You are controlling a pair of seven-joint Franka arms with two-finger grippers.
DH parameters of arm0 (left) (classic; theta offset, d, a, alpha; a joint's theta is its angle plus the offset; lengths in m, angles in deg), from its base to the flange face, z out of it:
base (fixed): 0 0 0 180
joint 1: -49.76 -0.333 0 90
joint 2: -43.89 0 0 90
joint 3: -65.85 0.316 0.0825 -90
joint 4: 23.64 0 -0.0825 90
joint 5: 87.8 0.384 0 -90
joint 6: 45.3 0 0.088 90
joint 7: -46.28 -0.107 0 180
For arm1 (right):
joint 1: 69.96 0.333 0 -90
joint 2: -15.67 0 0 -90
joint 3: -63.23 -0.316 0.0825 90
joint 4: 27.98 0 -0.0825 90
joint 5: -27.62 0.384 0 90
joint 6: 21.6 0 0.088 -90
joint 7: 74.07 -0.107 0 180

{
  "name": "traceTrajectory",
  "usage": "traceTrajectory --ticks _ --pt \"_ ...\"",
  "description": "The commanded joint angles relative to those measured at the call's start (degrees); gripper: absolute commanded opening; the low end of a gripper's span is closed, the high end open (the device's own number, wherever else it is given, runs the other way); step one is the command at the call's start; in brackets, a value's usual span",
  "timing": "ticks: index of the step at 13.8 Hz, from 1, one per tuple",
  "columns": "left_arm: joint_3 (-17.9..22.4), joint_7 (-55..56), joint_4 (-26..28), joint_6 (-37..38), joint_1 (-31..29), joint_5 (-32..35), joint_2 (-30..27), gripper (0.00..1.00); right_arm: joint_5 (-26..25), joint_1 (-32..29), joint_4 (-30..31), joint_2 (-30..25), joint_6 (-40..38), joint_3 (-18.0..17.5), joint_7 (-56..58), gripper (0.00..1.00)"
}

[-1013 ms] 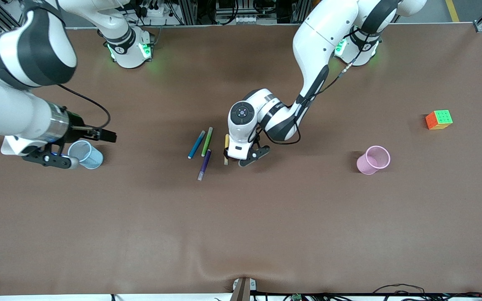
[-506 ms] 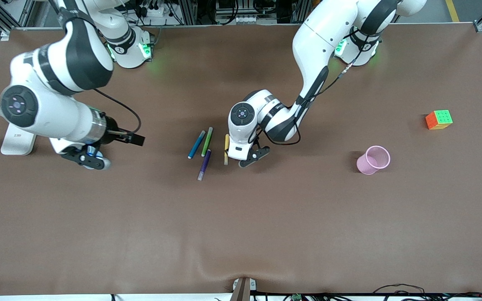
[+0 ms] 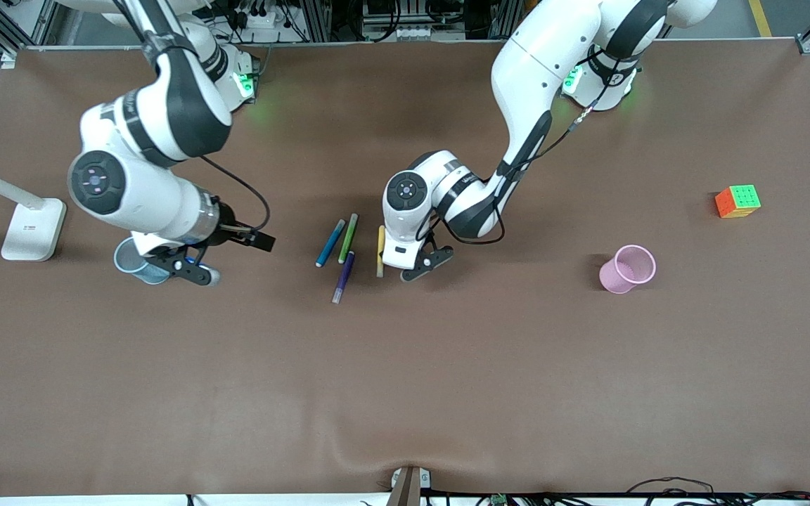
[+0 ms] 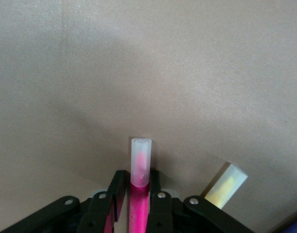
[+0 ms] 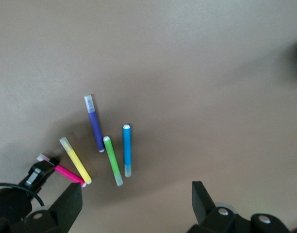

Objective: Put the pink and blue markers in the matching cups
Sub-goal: 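Grasp the pink marker with the left gripper while the right gripper approaches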

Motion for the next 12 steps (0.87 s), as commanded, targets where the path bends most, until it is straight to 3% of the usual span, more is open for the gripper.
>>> traceTrajectory --ticks 1,7,12 --pt "0.5 0.3 -1.3 -0.2 0.5 1.2 0.8 0.13 0.7 1.7 4.0 -0.8 4.4 0.4 -1.7 1.0" --pt "0.5 0.3 -0.7 0.9 -0.5 1.4 -2.2 0.11 0.7 6.8 8.5 0.7 13.2 0.4 -7.6 1.0" --pt "0.4 -2.4 -0.6 8.7 -3.6 1.4 -6.5 0.09 0.6 7.4 9.7 2.4 16.6 0.4 -8.7 1.0"
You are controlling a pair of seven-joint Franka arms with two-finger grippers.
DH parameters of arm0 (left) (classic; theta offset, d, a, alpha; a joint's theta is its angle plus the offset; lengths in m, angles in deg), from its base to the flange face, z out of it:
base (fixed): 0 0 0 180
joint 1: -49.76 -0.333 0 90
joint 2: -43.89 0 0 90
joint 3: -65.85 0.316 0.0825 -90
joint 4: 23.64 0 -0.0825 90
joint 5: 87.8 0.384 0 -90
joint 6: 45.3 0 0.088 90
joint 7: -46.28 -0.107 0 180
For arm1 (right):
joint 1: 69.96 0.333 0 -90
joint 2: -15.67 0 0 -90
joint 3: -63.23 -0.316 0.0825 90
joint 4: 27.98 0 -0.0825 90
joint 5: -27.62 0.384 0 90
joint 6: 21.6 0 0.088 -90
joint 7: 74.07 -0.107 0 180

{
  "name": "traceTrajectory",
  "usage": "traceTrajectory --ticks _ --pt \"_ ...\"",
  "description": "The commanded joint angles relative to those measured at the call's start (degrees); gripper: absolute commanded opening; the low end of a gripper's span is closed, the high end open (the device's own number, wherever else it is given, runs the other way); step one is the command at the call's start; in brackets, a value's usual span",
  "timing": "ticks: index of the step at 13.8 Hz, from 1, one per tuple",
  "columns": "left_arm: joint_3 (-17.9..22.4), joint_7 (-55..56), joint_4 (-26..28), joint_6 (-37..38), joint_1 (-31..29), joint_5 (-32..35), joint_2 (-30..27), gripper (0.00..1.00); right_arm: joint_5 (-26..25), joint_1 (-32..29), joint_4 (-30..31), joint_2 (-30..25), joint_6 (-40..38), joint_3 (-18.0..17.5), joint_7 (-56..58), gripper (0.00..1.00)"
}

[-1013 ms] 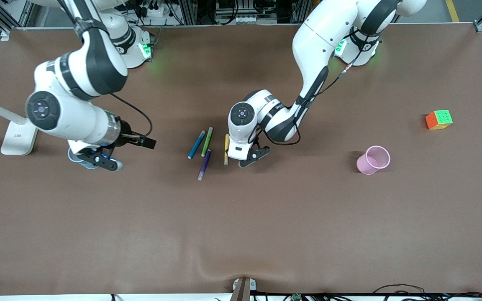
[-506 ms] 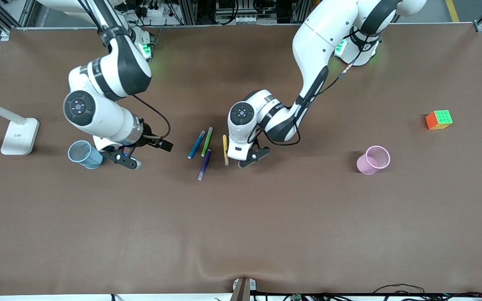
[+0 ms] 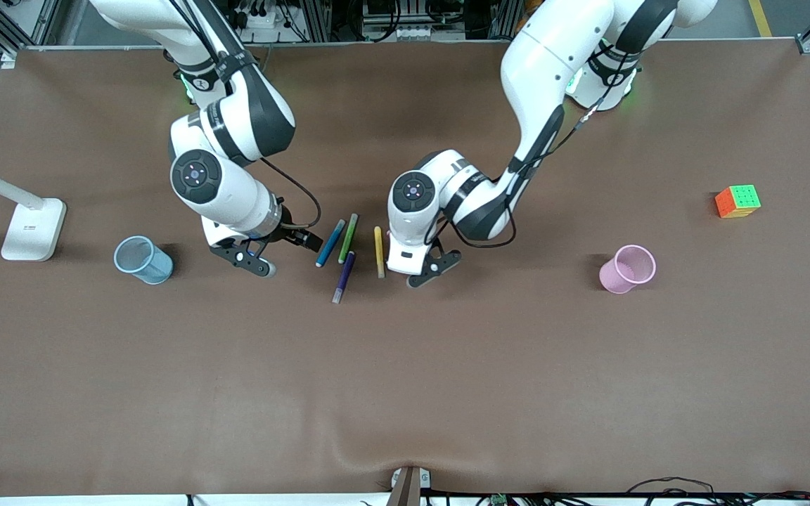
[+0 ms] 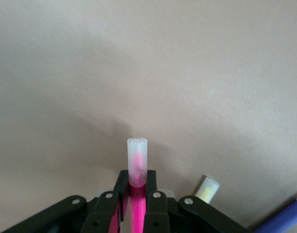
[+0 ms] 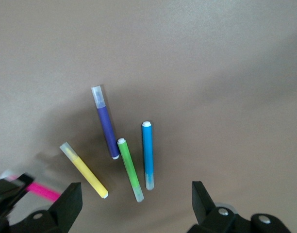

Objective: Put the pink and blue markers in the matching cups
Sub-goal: 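Lift the pink marker while the right gripper grasps the blue marker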

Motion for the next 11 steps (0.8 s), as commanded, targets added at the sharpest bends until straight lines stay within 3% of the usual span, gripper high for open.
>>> traceTrajectory --ticks 1,5,11 --pt "-0.1 -1.7 1.0 5.0 -2.2 1.1 -3.9 0.09 0.5 0.4 1.2 0.6 2.7 0.4 -0.7 1.0" --pt "0.1 -2.2 2.6 9.4 -5.0 1.2 -7.9 0.07 0.5 2.2 1.1 4.0 6.1 0.4 -0.7 1.0" --pt "0.0 -2.9 8.2 12.2 -9.3 8.8 -14.8 0.06 0.5 4.2 0.9 10.0 12.1 0.4 -0.7 1.0"
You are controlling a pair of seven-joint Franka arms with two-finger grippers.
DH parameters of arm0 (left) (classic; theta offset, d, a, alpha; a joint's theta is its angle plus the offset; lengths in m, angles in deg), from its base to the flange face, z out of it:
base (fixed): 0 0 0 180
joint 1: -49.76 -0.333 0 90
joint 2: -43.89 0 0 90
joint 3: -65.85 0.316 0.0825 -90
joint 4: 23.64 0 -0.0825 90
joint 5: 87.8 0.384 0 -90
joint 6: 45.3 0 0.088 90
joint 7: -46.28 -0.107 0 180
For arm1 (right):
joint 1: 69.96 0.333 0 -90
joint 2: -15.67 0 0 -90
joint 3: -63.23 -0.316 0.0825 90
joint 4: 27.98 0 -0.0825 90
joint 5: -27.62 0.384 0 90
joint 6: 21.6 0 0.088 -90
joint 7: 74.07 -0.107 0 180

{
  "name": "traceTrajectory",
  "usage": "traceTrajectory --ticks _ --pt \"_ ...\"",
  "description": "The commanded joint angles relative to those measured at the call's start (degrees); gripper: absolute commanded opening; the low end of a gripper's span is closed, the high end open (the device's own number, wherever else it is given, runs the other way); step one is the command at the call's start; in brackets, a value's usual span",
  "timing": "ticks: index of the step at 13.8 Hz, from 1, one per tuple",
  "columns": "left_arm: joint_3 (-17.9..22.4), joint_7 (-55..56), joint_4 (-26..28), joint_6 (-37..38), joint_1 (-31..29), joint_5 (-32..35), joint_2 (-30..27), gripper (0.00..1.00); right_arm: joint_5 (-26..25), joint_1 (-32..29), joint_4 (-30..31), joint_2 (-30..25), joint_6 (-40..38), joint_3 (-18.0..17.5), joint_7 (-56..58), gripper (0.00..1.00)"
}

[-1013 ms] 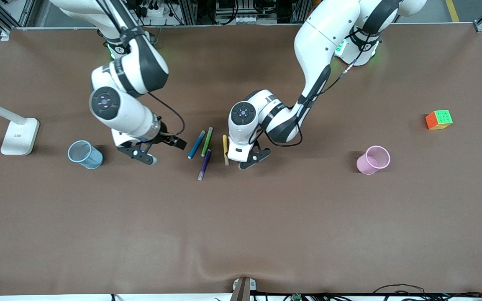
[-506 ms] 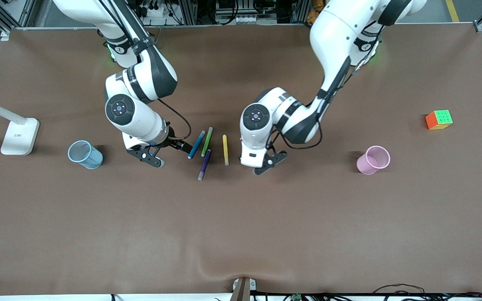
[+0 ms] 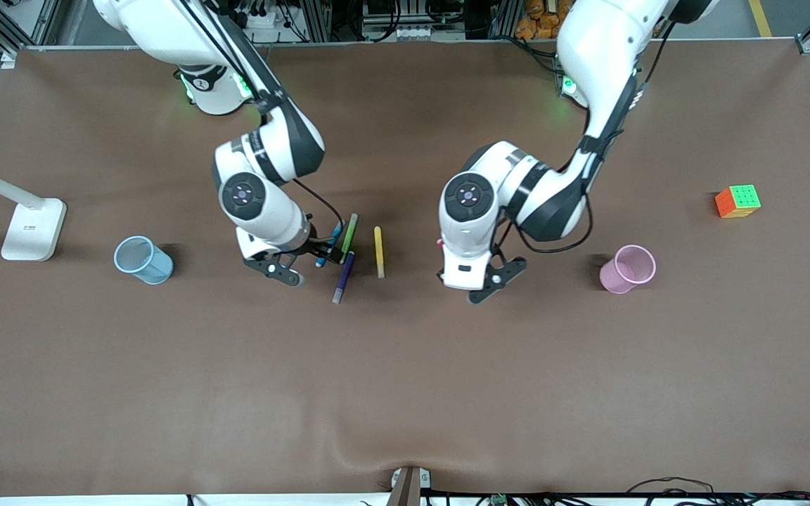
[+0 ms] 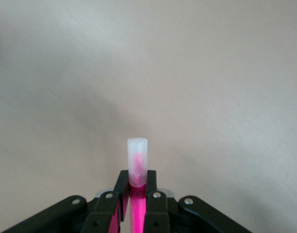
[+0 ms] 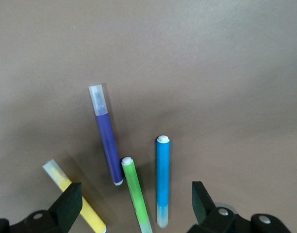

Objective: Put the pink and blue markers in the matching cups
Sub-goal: 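Lift the pink marker while the right gripper grasps the blue marker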

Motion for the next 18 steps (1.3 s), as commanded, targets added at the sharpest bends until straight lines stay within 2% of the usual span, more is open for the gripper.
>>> traceTrajectory --ticks 1,4,7,10,13,18 --pt "-0.3 -0.5 3.5 2.8 -1.6 3.7 -4.2 0.06 0.3 0.1 -0.5 1.6 0.6 0.4 -0.3 1.0" --pt "-0.3 -0.5 3.6 7.8 -3.8 8.2 -5.9 0.06 0.0 0.4 -0.5 4.5 2.0 0.4 -0.1 0.97" --pt "-0.3 -0.5 4.5 11.2 -5.8 12.8 -7.6 0.06 -0.1 0.4 -0.7 6.0 2.7 0.4 0.1 0.81" --pt "-0.3 -0.5 8.7 11.6 -7.9 17.5 -10.6 0.06 -0.1 0.5 -0.6 6.3 2.7 0.5 0.2 0.62" --pt "-0.3 -0.4 12.8 11.6 -10.1 22.8 -13.5 0.06 -0.1 -0.9 -0.6 6.3 2.6 0.5 0.3 0.61" --pt "-0.3 0.9 14.4 13.6 -12.7 31.5 -13.5 0.04 0.1 -1.0 -0.6 7.4 3.5 0.5 0.7 0.55"
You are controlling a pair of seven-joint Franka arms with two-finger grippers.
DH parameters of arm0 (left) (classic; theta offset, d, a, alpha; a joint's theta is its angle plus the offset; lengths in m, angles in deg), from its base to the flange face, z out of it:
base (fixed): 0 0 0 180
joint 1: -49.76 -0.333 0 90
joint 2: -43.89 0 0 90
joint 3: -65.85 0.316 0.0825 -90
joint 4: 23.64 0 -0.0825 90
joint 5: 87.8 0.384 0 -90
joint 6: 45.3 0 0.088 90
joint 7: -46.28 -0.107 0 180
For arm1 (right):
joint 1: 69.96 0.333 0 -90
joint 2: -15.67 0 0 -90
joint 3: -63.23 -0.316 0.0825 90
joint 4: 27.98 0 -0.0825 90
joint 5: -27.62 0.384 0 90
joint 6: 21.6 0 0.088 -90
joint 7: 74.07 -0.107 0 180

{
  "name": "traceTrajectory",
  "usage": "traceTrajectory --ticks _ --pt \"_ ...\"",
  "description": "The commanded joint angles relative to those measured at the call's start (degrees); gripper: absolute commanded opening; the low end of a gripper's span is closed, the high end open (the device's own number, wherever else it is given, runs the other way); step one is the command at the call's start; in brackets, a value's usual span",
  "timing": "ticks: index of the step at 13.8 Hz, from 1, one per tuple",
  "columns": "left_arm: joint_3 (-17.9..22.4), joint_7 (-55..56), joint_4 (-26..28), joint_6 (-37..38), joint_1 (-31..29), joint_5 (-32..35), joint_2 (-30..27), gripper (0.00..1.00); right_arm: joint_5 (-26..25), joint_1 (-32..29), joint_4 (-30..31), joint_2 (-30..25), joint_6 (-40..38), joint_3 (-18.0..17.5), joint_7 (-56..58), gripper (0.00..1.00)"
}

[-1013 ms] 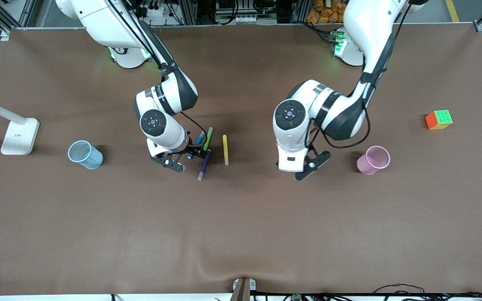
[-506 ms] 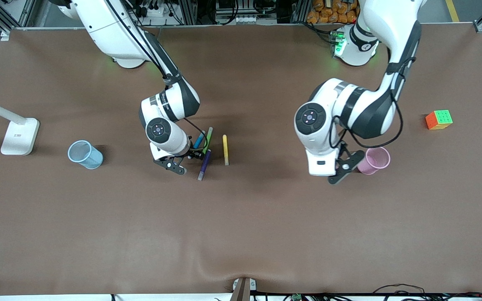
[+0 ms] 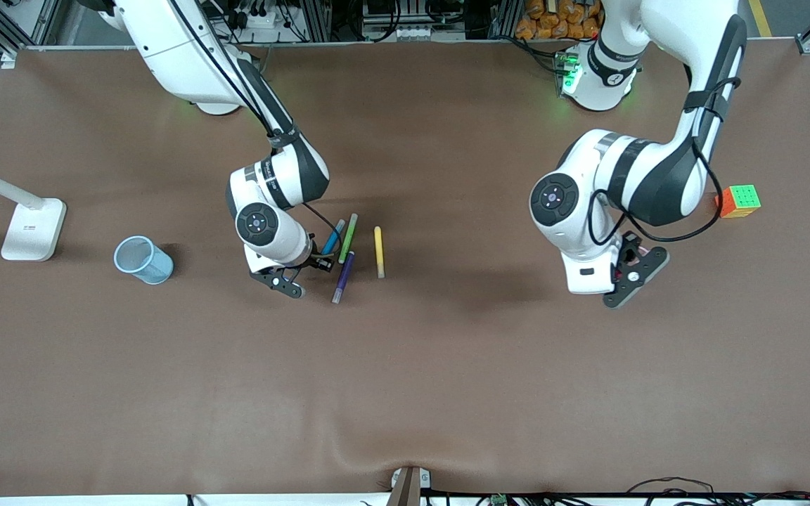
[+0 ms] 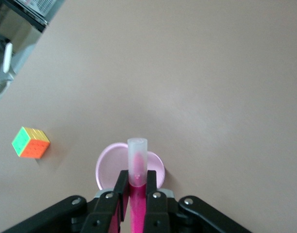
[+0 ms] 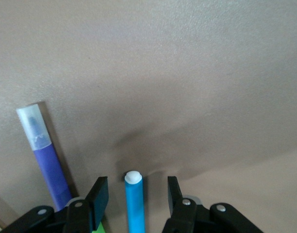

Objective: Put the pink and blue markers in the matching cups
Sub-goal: 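Lift the pink marker while the right gripper grasps the blue marker, then carry the pink marker to the pink cup while the right gripper carries blue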

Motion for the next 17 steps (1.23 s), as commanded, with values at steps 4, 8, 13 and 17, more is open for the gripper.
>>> traceTrajectory --ticks 4,8,13,17 --pt "-0.4 6.2 5.0 0.4 -2.7 11.1 -0.9 0.04 0.3 0.7 -0.5 1.7 1.3 -0.4 0.0 0.37" --pt "-0.5 15.1 7.0 0.4 -4.0 17.2 1.7 0.04 0.3 0.8 -0.6 1.7 1.4 -0.4 0.1 0.14" --pt "-0.5 24.2 8.5 0.5 -3.3 20.4 4.6 0.04 0.2 -0.3 -2.4 -0.1 -2.7 -0.1 2.0 0.0" --pt "-0.6 28.9 11.6 0.5 -3.0 22.2 4.8 0.05 -0.1 -5.1 -13.1 -2.7 -20.5 0.0 11.4 0.0"
